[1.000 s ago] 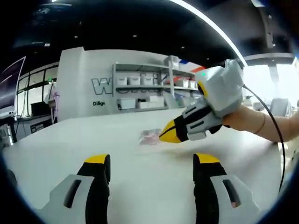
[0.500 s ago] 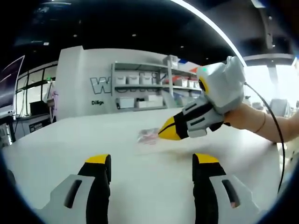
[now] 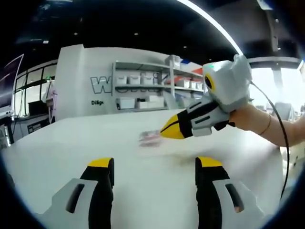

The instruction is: Open the resealable bag by pulling the two sides of the seal apart until the entire bag opening is separated and visibly accessible.

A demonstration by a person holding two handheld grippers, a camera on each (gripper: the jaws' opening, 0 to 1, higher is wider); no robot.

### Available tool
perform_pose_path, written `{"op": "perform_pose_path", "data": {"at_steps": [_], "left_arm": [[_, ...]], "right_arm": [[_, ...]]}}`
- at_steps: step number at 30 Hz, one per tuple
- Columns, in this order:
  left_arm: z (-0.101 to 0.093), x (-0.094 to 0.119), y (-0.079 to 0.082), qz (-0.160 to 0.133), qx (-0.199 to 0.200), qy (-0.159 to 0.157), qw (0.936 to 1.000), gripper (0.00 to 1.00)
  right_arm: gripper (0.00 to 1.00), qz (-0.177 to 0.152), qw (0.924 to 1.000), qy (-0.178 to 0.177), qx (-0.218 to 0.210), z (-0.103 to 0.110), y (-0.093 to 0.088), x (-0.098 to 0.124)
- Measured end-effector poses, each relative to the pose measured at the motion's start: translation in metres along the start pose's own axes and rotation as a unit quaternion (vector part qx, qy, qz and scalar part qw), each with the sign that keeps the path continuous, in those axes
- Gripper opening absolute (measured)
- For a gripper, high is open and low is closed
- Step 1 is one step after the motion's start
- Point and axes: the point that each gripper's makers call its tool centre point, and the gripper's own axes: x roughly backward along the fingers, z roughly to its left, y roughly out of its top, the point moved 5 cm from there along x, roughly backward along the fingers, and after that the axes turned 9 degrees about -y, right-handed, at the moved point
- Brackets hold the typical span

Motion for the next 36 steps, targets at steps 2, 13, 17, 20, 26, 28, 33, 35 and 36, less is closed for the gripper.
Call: {"op": "perform_pose_path", "data": {"at_steps": [2,13,17,20,26,28,33,35,36], "left_arm": [[0.0,0.0,0.0,0.0,0.002,-0.002,1.0,0.68],[0.001,0.002,0.001,0.001,0.018,-0.007,0.9998,0.63],[0.001,0.002,0.001,0.0,0.015,-0.006,0.9999,0.64],[0.001,0.002,0.001,0.0,0.017,-0.006,0.9998,0.64],[0.0,0.002,0.002,0.002,0.019,-0.01,0.9998,0.63],[0.0,0.002,0.002,0.004,0.021,-0.012,0.9997,0.63],[-0.002,0.002,0.002,0.005,0.019,-0.013,0.9997,0.63],[-0.003,0.002,0.003,0.005,0.019,-0.014,0.9997,0.63],[-0.003,0.002,0.002,0.006,0.019,-0.015,0.9997,0.62]], "right_arm": [[0.0,0.0,1.0,0.002,0.0,0.001,0.0,0.001],[0.0,-0.008,0.9999,0.005,0.001,0.003,0.008,0.007],[0.0,-0.007,0.9999,0.007,0.0,0.004,0.008,0.008],[0.0,-0.008,0.9999,0.008,-0.003,0.005,0.008,0.009],[0.0,-0.015,0.9997,0.012,-0.015,0.006,0.011,0.013],[0.0,-0.017,0.9996,0.014,-0.018,0.006,0.013,0.015],[0.0,-0.019,0.9996,0.014,-0.016,0.007,0.014,0.017],[0.0,-0.02,0.9995,0.015,-0.017,0.008,0.015,0.018],[0.0,-0.021,0.9995,0.015,-0.018,0.008,0.015,0.019]]}}
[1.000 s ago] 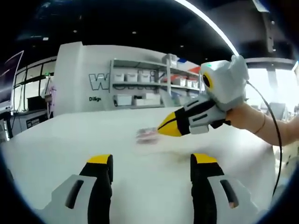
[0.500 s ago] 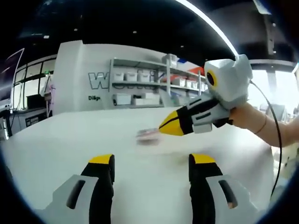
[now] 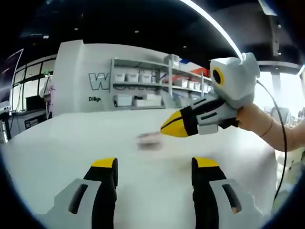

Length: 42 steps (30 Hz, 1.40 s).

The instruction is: Open the resealable bag by pulling the two sides of the seal apart until the entire bag opening is separated and visibly accessible.

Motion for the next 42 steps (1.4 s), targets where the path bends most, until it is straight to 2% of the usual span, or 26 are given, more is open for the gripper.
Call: {"op": "perform_pose_path", "data": {"at_steps": [13,42], "left_arm": [[-0.008,-0.004,-0.001,0.001,0.008,-0.02,0.9998,0.6],[-0.015,-0.004,0.0,0.007,-0.001,-0.029,0.9995,0.58]], "right_arm": [[0.0,-0.013,0.9998,0.006,-0.014,0.004,0.002,0.01],[0.0,-0.031,0.9987,0.01,-0.038,0.004,0.009,0.023]]}}
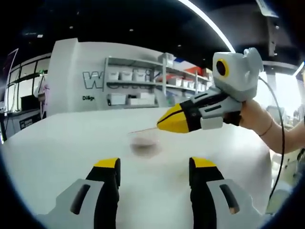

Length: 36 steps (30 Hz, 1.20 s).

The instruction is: Open the resealable bag by pulling the two sides of the seal apart until the entire bag opening is separated and visibly accessible.

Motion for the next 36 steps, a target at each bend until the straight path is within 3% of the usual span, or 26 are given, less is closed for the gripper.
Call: {"op": "perform_pose_path", "data": {"at_steps": [12,26,36], "left_arm": [[-0.002,0.0,0.0,0.001,0.002,-0.004,1.0,0.57],[-0.004,0.003,0.001,-0.002,0.002,-0.006,1.0,0.57],[-0.007,0.004,0.005,-0.015,0.014,-0.024,0.9995,0.54]], "right_arm": [[0.0,-0.015,0.9992,0.013,-0.036,0.0,0.006,0.01],[0.0,-0.02,0.9989,0.013,-0.041,-0.002,0.011,0.016],[0.0,-0.031,0.9979,0.019,-0.053,-0.001,0.018,0.022]]}}
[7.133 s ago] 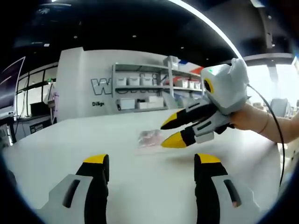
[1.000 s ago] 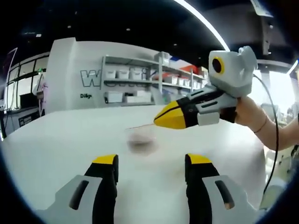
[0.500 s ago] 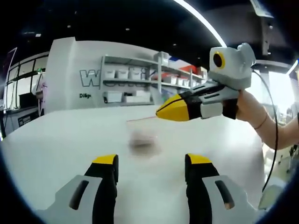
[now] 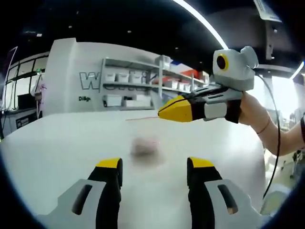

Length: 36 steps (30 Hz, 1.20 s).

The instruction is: Open the resealable bag by pulling the two sides of the seal apart until the entire bag opening is separated and visibly accessible.

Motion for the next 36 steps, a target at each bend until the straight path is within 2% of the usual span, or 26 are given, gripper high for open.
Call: {"op": "perform_pose_path", "data": {"at_steps": [9,36], "left_arm": [[-0.002,0.001,0.003,-0.019,0.032,-0.015,0.9992,0.53],[-0.002,-0.002,0.0,-0.011,0.041,-0.015,0.999,0.51]], "right_arm": [[0.0,-0.005,0.9998,0.004,-0.017,-0.002,0.004,0.005],[0.0,-0.008,0.9993,0.004,-0.037,-0.005,0.012,0.01]]}}
